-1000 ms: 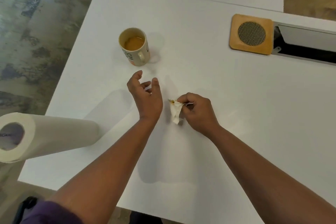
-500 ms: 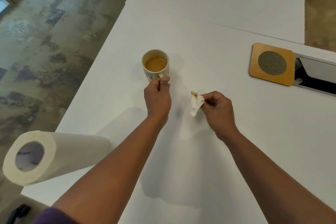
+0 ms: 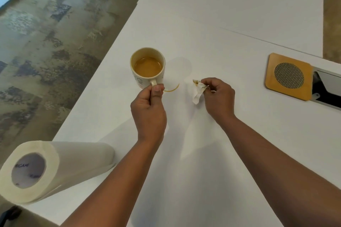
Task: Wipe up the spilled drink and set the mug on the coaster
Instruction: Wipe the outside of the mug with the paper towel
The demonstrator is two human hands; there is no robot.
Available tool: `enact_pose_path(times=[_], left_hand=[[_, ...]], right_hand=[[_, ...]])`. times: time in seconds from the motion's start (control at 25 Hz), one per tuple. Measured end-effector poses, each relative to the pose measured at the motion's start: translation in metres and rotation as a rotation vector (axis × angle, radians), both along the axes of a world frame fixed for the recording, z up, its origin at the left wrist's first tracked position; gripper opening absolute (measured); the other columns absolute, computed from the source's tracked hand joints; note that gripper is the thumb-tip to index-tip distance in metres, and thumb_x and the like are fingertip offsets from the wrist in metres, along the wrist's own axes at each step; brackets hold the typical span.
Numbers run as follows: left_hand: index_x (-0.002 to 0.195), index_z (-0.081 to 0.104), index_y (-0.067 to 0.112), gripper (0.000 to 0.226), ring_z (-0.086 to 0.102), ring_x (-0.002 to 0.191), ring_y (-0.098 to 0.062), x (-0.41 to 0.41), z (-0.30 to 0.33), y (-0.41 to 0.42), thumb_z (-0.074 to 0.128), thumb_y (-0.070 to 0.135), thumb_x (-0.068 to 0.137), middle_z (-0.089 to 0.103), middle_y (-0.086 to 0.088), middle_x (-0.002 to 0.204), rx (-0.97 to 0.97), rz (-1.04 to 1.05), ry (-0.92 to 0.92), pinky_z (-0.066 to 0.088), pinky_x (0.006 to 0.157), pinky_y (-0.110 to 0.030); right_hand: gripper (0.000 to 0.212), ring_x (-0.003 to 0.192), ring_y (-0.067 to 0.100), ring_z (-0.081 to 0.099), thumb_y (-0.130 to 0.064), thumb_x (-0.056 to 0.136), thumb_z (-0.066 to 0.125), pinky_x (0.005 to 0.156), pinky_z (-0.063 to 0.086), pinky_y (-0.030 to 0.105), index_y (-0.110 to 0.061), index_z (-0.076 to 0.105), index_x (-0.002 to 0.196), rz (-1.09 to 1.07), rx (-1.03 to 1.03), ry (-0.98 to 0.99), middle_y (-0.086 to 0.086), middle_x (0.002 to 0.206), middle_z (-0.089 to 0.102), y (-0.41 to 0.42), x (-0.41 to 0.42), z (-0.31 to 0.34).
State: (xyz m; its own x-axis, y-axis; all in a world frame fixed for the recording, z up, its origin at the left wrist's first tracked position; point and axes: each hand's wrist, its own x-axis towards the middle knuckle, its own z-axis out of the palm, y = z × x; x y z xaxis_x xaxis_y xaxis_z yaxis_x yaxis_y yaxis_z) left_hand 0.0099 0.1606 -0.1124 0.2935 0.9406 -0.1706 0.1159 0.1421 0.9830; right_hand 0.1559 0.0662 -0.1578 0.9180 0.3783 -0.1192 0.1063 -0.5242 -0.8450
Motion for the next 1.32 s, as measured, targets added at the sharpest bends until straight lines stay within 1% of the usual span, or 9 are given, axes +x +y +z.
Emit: enact_pose_path(times=[0.16, 0.32, 0.44, 0.64, 0.84, 0.96, 1.04, 1.16, 1.32], left_hand=[[0.094, 0.075, 0.030, 0.020, 0.067, 0.082, -0.004, -0.016, 0.003, 0.004, 0.059, 0.021, 0.101, 0.073, 0.020, 0.077, 0.037, 0.006, 0.015, 0.052, 0.079, -0.013], [0.099, 0.076, 0.022, 0.017, 0.068, 0.086, -0.006, -0.025, 0.000, 0.010, 0.059, 0.020, 0.101, 0.074, 0.016, 0.083, 0.045, 0.024, 0.010, 0.054, 0.083, -0.014], [0.101, 0.076, 0.018, 0.017, 0.067, 0.083, -0.005, -0.027, -0.001, 0.014, 0.059, 0.021, 0.101, 0.073, 0.013, 0.083, 0.056, 0.035, 0.016, 0.052, 0.078, -0.013], [0.105, 0.076, 0.018, 0.019, 0.070, 0.093, -0.009, -0.027, -0.001, 0.017, 0.059, 0.024, 0.101, 0.075, 0.012, 0.091, 0.064, 0.047, 0.033, 0.055, 0.086, -0.017], [0.104, 0.075, 0.022, 0.018, 0.069, 0.093, -0.009, -0.030, 0.000, 0.018, 0.059, 0.028, 0.099, 0.074, 0.014, 0.091, 0.063, 0.056, 0.048, 0.055, 0.085, -0.014], [0.101, 0.074, 0.026, 0.015, 0.069, 0.090, -0.008, -0.032, 0.002, 0.019, 0.059, 0.031, 0.098, 0.073, 0.018, 0.087, 0.066, 0.065, 0.046, 0.053, 0.081, -0.011], [0.098, 0.073, 0.028, 0.013, 0.068, 0.085, -0.006, -0.034, 0.003, 0.019, 0.060, 0.029, 0.099, 0.071, 0.020, 0.080, 0.072, 0.059, 0.036, 0.052, 0.077, -0.011], [0.098, 0.075, 0.024, 0.016, 0.065, 0.079, -0.006, -0.037, 0.003, 0.022, 0.060, 0.026, 0.100, 0.071, 0.019, 0.077, 0.068, 0.052, 0.016, 0.052, 0.074, -0.012], [0.103, 0.075, 0.021, 0.019, 0.068, 0.086, -0.009, -0.041, 0.002, 0.025, 0.059, 0.031, 0.098, 0.073, 0.013, 0.086, 0.057, 0.050, 0.017, 0.056, 0.081, -0.017]], right_hand=[[0.040, 0.104, 0.022, 0.068, -0.001, 0.082, 0.051, 0.091, 0.051, 0.033, -0.018, 0.079, 0.105, 0.169, -0.110, -0.228, -0.001, 0.109, 0.076, 0.039, 0.015, 0.000], [0.041, 0.093, 0.024, 0.069, -0.015, 0.074, 0.042, 0.080, 0.053, 0.036, -0.011, 0.079, 0.091, 0.327, -0.184, -0.249, 0.007, 0.094, 0.078, 0.065, 0.011, 0.010], [0.032, 0.095, 0.029, 0.068, -0.010, 0.080, 0.049, 0.078, 0.050, 0.036, -0.013, 0.078, 0.094, 0.271, -0.239, -0.240, 0.009, 0.097, 0.076, 0.069, 0.002, 0.004], [0.029, 0.094, 0.033, 0.062, -0.007, 0.083, 0.051, 0.073, 0.039, 0.032, -0.012, 0.071, 0.104, 0.145, -0.335, -0.205, 0.010, 0.104, 0.064, 0.077, -0.031, -0.008], [0.032, 0.098, 0.030, 0.063, -0.009, 0.086, 0.055, 0.079, 0.042, 0.029, -0.014, 0.069, 0.113, 0.050, -0.334, -0.121, 0.010, 0.111, 0.063, 0.097, -0.059, -0.005], [0.025, 0.090, 0.025, 0.065, -0.006, 0.084, 0.056, 0.072, 0.042, 0.028, -0.013, 0.073, 0.100, 0.067, -0.309, -0.073, 0.005, 0.099, 0.069, 0.112, -0.065, -0.006], [0.017, 0.080, 0.021, 0.067, -0.005, 0.082, 0.060, 0.067, 0.050, 0.031, -0.013, 0.074, 0.085, 0.130, -0.176, -0.002, 0.000, 0.084, 0.073, 0.119, -0.064, -0.006], [0.013, 0.081, 0.014, 0.069, -0.011, 0.080, 0.068, 0.078, 0.057, 0.035, -0.020, 0.077, 0.081, 0.113, -0.010, 0.025, -0.007, 0.082, 0.076, 0.123, -0.036, -0.004], [0.028, 0.090, 0.017, 0.069, -0.005, 0.072, 0.060, 0.084, 0.057, 0.038, -0.025, 0.077, 0.084, 0.194, -0.163, -0.035, -0.006, 0.090, 0.076, 0.126, 0.014, 0.001]])
